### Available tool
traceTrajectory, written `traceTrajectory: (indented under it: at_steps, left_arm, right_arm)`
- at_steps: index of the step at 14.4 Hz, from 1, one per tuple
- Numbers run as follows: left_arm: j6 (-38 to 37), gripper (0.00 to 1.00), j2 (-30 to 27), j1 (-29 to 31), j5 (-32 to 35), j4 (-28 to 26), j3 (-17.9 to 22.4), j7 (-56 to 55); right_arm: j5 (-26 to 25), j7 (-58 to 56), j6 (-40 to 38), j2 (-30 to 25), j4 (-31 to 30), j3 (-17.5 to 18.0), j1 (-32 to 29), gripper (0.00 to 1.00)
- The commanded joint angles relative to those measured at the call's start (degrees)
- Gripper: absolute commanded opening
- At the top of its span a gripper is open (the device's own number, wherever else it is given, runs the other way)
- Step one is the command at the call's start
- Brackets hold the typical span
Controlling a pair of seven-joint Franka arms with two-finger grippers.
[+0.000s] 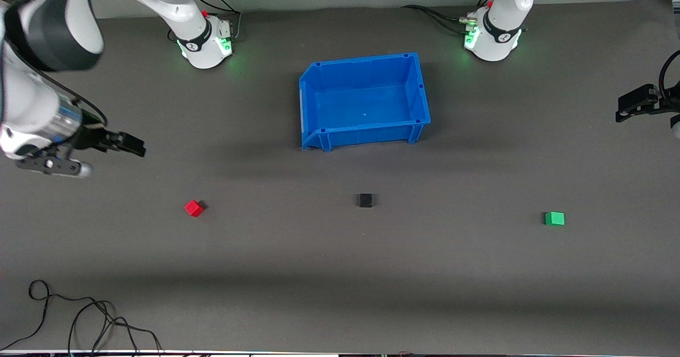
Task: Attach green and red cubes to black cube
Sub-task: 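Reach the right gripper down toward the red cube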
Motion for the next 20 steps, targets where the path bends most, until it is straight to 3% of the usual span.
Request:
traceTrajectory:
  at_steps: [1,4,6,9,12,15,19,20]
  left_arm:
    - [0.6,1.0,-0.95,-0.1,0.42,-0.94,0.13,-0.24]
    - [0.42,1.0,-0.95,0.07,0.69,-0.68,0.21,-0.33]
    - [0.25,1.0,-0.86,0.42,0.6,-0.15,0.39,-6.18]
    - [-1.15,0.96,-0.25,1.13,0.86,0.55,0.74,-12.28]
    - [-4.14,0.96,1.51,3.66,1.56,0.9,0.74,-16.74]
    - [-4.41,0.99,2.83,7.09,1.65,0.82,0.74,-22.72]
    - [-1.0,0.99,6.43,8.6,0.86,0.9,0.74,-39.13]
    - [-0.03,0.99,7.74,8.6,0.69,0.82,0.74,-43.79]
  right_arm:
    - [-0.24,1.24,14.42,-1.49,-11.2,0.44,0.15,1.0]
    - [-0.24,1.68,19.04,4.2,-12.12,0.79,-0.11,1.0]
    - [0.63,2.46,20.61,9.39,-11.32,0.36,-0.2,1.0]
    - [3.0,16.74,24.74,16.42,-11.23,0.09,-1.25,0.99]
    - [3.54,31.17,25.9,18.89,-9.22,0.53,-0.64,0.99]
    - [2.84,32.71,27.12,22.06,-6.05,0.27,0.59,0.99]
    - [3.19,34.46,30.12,27.24,-2.81,-0.26,1.46,0.99]
    - [2.75,33.85,30.12,28.47,-1.06,-2.78,2.86,0.99]
